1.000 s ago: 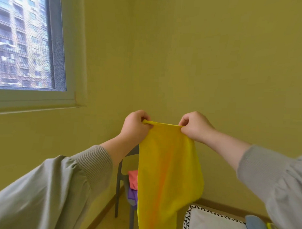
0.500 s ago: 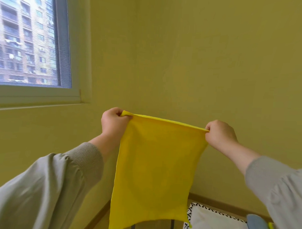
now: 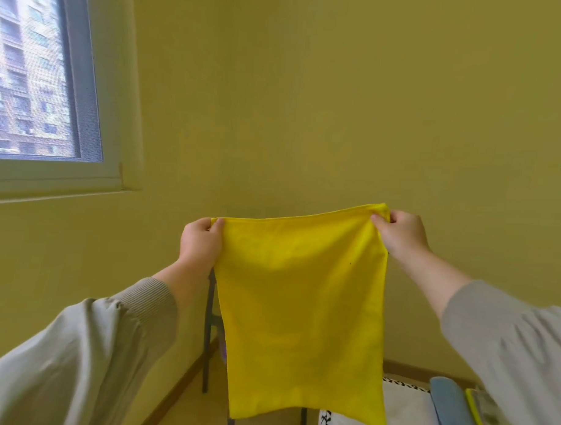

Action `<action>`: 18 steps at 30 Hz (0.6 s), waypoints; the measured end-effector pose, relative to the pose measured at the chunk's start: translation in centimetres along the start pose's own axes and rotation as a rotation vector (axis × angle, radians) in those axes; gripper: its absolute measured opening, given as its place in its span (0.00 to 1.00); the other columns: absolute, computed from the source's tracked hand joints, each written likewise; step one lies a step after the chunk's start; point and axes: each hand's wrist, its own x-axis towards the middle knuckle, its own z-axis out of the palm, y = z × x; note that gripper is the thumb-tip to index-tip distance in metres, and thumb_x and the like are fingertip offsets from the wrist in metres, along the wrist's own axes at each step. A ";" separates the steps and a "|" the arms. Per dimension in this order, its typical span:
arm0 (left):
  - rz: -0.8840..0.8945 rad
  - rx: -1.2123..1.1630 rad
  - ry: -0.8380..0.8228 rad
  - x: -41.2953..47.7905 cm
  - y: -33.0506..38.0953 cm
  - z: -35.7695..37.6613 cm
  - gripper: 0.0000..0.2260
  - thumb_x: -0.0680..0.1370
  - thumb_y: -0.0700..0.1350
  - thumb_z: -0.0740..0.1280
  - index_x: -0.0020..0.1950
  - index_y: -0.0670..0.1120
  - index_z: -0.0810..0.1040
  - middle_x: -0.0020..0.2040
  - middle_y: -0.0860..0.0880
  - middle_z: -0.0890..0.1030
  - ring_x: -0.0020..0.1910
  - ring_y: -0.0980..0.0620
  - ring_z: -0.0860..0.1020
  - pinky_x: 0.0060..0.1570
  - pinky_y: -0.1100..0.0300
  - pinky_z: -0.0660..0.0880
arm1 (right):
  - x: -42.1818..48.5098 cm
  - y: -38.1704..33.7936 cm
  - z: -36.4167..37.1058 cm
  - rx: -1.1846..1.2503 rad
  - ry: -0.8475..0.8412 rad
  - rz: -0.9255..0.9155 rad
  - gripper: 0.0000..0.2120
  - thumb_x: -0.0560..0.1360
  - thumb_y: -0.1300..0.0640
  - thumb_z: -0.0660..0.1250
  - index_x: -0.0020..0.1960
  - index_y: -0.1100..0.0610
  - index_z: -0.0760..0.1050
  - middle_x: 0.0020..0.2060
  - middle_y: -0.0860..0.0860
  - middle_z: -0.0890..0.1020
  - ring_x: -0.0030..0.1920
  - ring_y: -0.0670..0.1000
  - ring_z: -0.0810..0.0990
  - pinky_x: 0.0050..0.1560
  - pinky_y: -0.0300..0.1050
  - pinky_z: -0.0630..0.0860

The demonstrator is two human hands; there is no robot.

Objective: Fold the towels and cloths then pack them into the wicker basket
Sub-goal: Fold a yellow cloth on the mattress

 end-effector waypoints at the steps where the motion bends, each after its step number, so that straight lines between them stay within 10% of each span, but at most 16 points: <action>1: -0.005 0.000 -0.012 -0.4 0.0 0.9 0.13 0.82 0.48 0.59 0.42 0.43 0.74 0.30 0.50 0.63 0.28 0.53 0.61 0.27 0.62 0.60 | -0.1 0.4 -0.7 -0.029 0.011 -0.009 0.13 0.76 0.57 0.66 0.39 0.67 0.76 0.29 0.56 0.70 0.35 0.53 0.67 0.29 0.46 0.60; 18: 0.010 0.392 -0.253 -2.4 -5.4 15.5 0.14 0.81 0.49 0.61 0.38 0.44 0.75 0.28 0.48 0.71 0.27 0.50 0.68 0.30 0.62 0.66 | 0.5 15.7 -7.4 -0.522 -0.040 0.328 0.22 0.75 0.53 0.69 0.27 0.57 0.64 0.25 0.53 0.69 0.29 0.53 0.68 0.28 0.43 0.58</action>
